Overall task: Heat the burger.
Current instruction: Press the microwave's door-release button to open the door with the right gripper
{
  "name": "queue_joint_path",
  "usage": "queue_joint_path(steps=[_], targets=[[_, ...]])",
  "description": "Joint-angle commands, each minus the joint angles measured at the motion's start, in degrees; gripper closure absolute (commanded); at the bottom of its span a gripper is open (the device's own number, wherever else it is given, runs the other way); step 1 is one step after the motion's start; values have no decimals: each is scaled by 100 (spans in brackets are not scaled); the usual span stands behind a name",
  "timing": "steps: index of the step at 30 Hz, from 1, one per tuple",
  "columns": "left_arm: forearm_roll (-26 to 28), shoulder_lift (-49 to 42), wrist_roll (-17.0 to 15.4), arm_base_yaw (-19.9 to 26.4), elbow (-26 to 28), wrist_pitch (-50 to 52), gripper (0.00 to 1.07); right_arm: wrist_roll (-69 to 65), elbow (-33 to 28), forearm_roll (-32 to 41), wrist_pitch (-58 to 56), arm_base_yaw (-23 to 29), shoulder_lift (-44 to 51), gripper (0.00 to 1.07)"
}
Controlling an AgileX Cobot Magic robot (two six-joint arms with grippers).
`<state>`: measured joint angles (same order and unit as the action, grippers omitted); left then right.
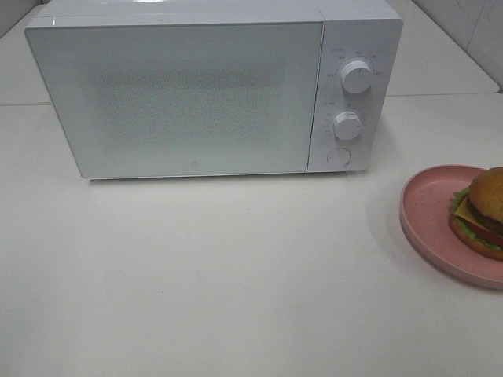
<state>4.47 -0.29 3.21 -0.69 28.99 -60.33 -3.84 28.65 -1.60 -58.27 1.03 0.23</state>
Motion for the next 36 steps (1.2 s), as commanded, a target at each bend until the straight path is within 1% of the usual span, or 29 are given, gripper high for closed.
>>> queue_joint_path(steps=[1,36], targets=[[0,-103,-6,6,0,69,106,57,-6,-6,86,-29,155,41],[0,-103,-6,6,0,69,106,57,-6,-6,86,-29,155,41]])
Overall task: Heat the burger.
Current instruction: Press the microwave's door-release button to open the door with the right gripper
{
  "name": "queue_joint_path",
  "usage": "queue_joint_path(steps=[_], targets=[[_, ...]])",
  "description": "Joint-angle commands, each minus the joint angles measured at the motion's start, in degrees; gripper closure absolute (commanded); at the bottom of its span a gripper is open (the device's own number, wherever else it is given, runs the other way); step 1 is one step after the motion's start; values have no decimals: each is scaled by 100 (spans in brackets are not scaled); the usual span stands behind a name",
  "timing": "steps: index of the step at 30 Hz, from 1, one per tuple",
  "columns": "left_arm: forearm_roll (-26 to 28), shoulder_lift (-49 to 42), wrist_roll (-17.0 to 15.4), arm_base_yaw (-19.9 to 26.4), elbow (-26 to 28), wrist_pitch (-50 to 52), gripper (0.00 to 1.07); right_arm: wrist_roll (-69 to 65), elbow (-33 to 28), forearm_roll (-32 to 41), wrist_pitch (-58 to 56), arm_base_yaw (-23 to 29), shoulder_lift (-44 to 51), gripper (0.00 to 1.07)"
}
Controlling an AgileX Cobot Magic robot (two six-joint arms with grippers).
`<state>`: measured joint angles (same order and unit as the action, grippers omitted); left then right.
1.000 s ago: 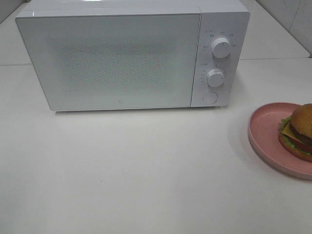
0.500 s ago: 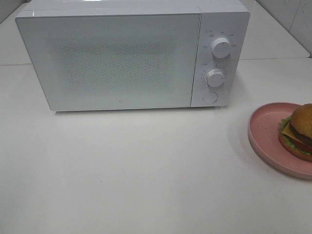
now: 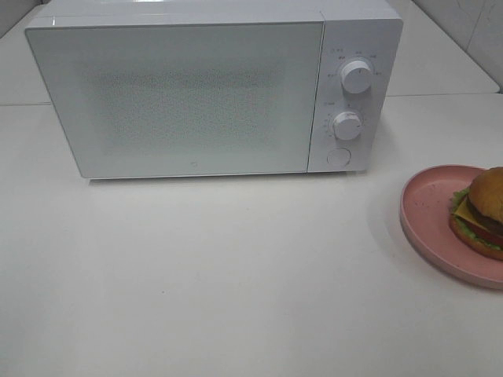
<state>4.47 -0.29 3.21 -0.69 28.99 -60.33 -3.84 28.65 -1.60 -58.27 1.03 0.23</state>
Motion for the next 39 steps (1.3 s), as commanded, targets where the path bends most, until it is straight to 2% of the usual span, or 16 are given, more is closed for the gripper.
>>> queue_joint_path(steps=[1,22,30,39], targets=[[0,-103,-6,6,0,69,106,57,-6,-6,86,-29,155,41],[0,-103,-6,6,0,69,106,69,40,-6,155,-29,149,41],[0,-103,-6,6,0,69,106,74,138,-17,676,-29,-40,41],[0,-103,-6,6,0,69,106,74,120,-17,2011,-29,-1066,43]])
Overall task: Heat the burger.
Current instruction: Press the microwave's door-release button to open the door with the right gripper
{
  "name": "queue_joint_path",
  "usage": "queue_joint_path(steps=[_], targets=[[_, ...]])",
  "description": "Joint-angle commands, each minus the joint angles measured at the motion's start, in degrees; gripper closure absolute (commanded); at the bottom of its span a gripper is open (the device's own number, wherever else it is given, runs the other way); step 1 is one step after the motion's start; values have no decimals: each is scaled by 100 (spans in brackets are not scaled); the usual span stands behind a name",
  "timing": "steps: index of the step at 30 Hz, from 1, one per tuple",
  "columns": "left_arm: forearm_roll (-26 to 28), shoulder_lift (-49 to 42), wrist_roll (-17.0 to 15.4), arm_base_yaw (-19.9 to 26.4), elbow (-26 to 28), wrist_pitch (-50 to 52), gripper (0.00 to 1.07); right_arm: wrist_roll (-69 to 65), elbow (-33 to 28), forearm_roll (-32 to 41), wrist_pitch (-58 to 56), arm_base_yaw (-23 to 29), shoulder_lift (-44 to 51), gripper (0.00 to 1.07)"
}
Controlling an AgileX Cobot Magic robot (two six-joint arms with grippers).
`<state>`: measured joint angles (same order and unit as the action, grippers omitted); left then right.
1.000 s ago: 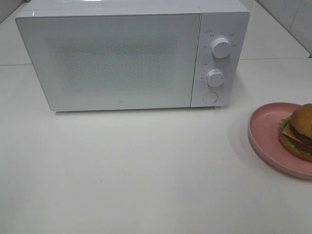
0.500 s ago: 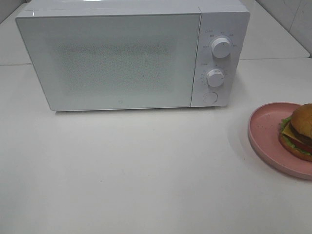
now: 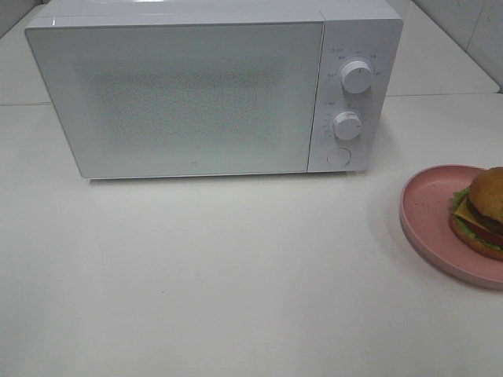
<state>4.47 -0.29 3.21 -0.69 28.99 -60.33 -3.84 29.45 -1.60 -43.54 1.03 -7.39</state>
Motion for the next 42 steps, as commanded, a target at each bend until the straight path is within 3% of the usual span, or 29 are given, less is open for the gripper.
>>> queue_joint_path(steps=[1,11,37,42], targets=[[0,-103,-6,6,0,69,106,74,40,-17,779,-29,-579,44],[0,-103,-6,6,0,69,106,74,40,-17,1461,-29,-1851,44],[0,-103,-6,6,0,69,106,-281,40,-11,4864,-29,-5122,46],[0,-103,-6,6,0,69,106,-292,40,-46,5317,401,-5604,47]])
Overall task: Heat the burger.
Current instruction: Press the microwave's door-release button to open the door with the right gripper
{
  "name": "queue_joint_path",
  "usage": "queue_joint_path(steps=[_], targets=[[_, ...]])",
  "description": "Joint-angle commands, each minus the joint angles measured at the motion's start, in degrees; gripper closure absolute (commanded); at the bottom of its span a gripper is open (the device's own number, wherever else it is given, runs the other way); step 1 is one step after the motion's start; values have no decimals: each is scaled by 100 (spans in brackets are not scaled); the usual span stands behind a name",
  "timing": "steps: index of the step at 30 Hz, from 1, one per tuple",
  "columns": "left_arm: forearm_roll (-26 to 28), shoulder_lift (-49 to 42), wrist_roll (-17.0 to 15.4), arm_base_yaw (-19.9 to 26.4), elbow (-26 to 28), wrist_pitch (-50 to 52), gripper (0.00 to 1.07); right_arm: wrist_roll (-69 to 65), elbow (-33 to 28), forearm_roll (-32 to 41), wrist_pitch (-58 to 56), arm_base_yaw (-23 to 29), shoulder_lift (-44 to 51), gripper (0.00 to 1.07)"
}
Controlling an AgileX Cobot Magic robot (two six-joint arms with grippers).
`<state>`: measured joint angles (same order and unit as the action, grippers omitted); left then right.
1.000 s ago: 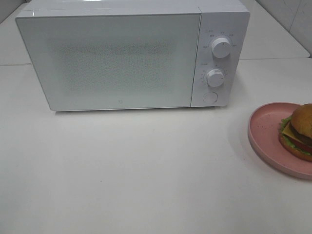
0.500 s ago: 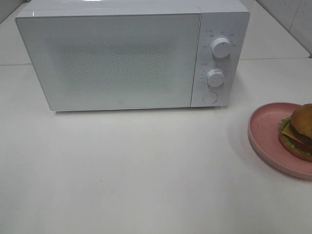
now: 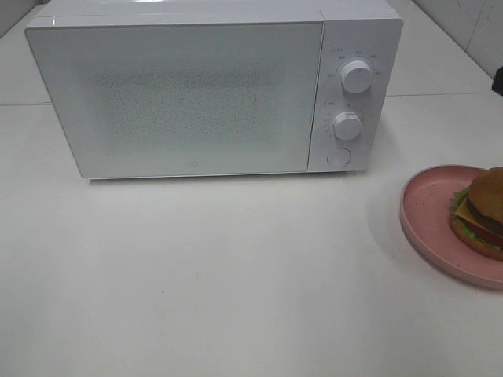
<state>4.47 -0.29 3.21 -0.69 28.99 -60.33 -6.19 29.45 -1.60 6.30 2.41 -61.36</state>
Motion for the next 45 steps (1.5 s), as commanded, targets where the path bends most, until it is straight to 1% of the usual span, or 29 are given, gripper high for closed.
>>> queue_joint_path(steps=[1,2,4,5,6,7,8,10,11,13,14,16,22,24,25,26,27,28,29,30,31,32,33,34,35,36,37,44,45], targets=[[0,-103,-6,6,0,69,106,-57,40,-52,401,395,-304,47],[0,-103,-6,6,0,69,106,-57,40,-52,401,395,-304,47],[0,-103,-6,6,0,69,106,-63,46,-52,751,1026,-699,47],[0,-103,-6,6,0,69,106,-63,46,-52,751,1026,-699,47],[0,-103,-6,6,0,69,106,-63,46,-52,808,1152,-779,47],[0,-103,-6,6,0,69,106,-86,46,-52,951,1455,-974,47],[0,-103,-6,6,0,69,106,-86,46,-52,951,1455,-974,47],[0,-103,-6,6,0,69,106,-149,103,-52,1077,1805,-1266,47],[0,-103,-6,6,0,69,106,-149,103,-52,1077,1805,-1266,47],[0,-103,-6,6,0,69,106,-183,189,-52,1140,2097,-1564,47],[0,-103,-6,6,0,69,106,-183,189,-52,1140,2097,-1564,47],[0,-103,-6,6,0,69,106,-183,309,-52,1157,2338,-1902,47],[0,-103,-6,6,0,69,106,-195,498,-52,1203,2504,-2464,49],[0,-103,-6,6,0,69,106,-235,556,-52,1209,2504,-2733,56],[0,-103,-6,6,0,69,106,-235,556,-52,1209,2504,-2733,56],[0,-103,-6,6,0,69,106,-235,556,-52,1312,2504,-2893,63],[0,-103,-6,6,0,69,106,-235,556,-52,1369,2504,-2962,66],[0,-103,-6,6,0,69,106,-235,556,-52,1369,2504,-2962,66],[0,-103,-6,6,0,69,106,-235,556,-52,1473,2504,-3083,76],[0,-103,-6,6,0,69,106,-235,556,-52,1473,2504,-3083,76],[0,-103,-6,6,0,69,106,-235,556,-52,1507,2504,-3128,80],[0,-103,-6,6,0,69,106,-241,556,-52,1610,2504,-3231,90],[0,-103,-6,6,0,69,106,-241,556,-52,1610,2504,-3231,90],[0,-103,-6,6,0,69,106,-298,556,-52,1673,2504,-3306,99],[0,-103,-6,6,0,69,106,-361,556,-52,1719,2504,-3352,103],[0,-103,-6,6,0,69,106,-361,556,-52,1719,2504,-3352,103],[0,-103,-6,6,0,69,106,-613,567,-52,1839,2504,-3415,107],[0,-103,-6,6,0,69,106,-1461,693,-52,1942,2504,-3730,107],[0,-103,-6,6,0,69,106,-1776,710,-52,2040,2504,-3804,107]])
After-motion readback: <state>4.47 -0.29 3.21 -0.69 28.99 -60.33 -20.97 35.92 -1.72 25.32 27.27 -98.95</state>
